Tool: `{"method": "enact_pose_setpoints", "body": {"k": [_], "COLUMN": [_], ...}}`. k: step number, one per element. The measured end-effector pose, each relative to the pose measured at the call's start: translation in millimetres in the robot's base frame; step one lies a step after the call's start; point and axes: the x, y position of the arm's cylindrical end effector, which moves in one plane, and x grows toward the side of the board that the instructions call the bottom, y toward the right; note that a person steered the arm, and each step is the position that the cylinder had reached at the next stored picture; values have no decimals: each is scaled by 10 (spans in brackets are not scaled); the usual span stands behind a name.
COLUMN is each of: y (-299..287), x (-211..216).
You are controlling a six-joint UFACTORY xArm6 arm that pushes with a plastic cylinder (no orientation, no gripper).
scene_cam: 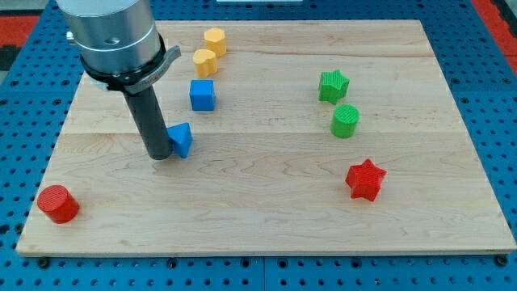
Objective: Place the blue triangle below the blue cube
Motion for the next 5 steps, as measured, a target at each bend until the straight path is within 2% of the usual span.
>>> {"method": "enact_pose_setpoints", "body": {"k": [5], "y": [9], "x": [-174]}}
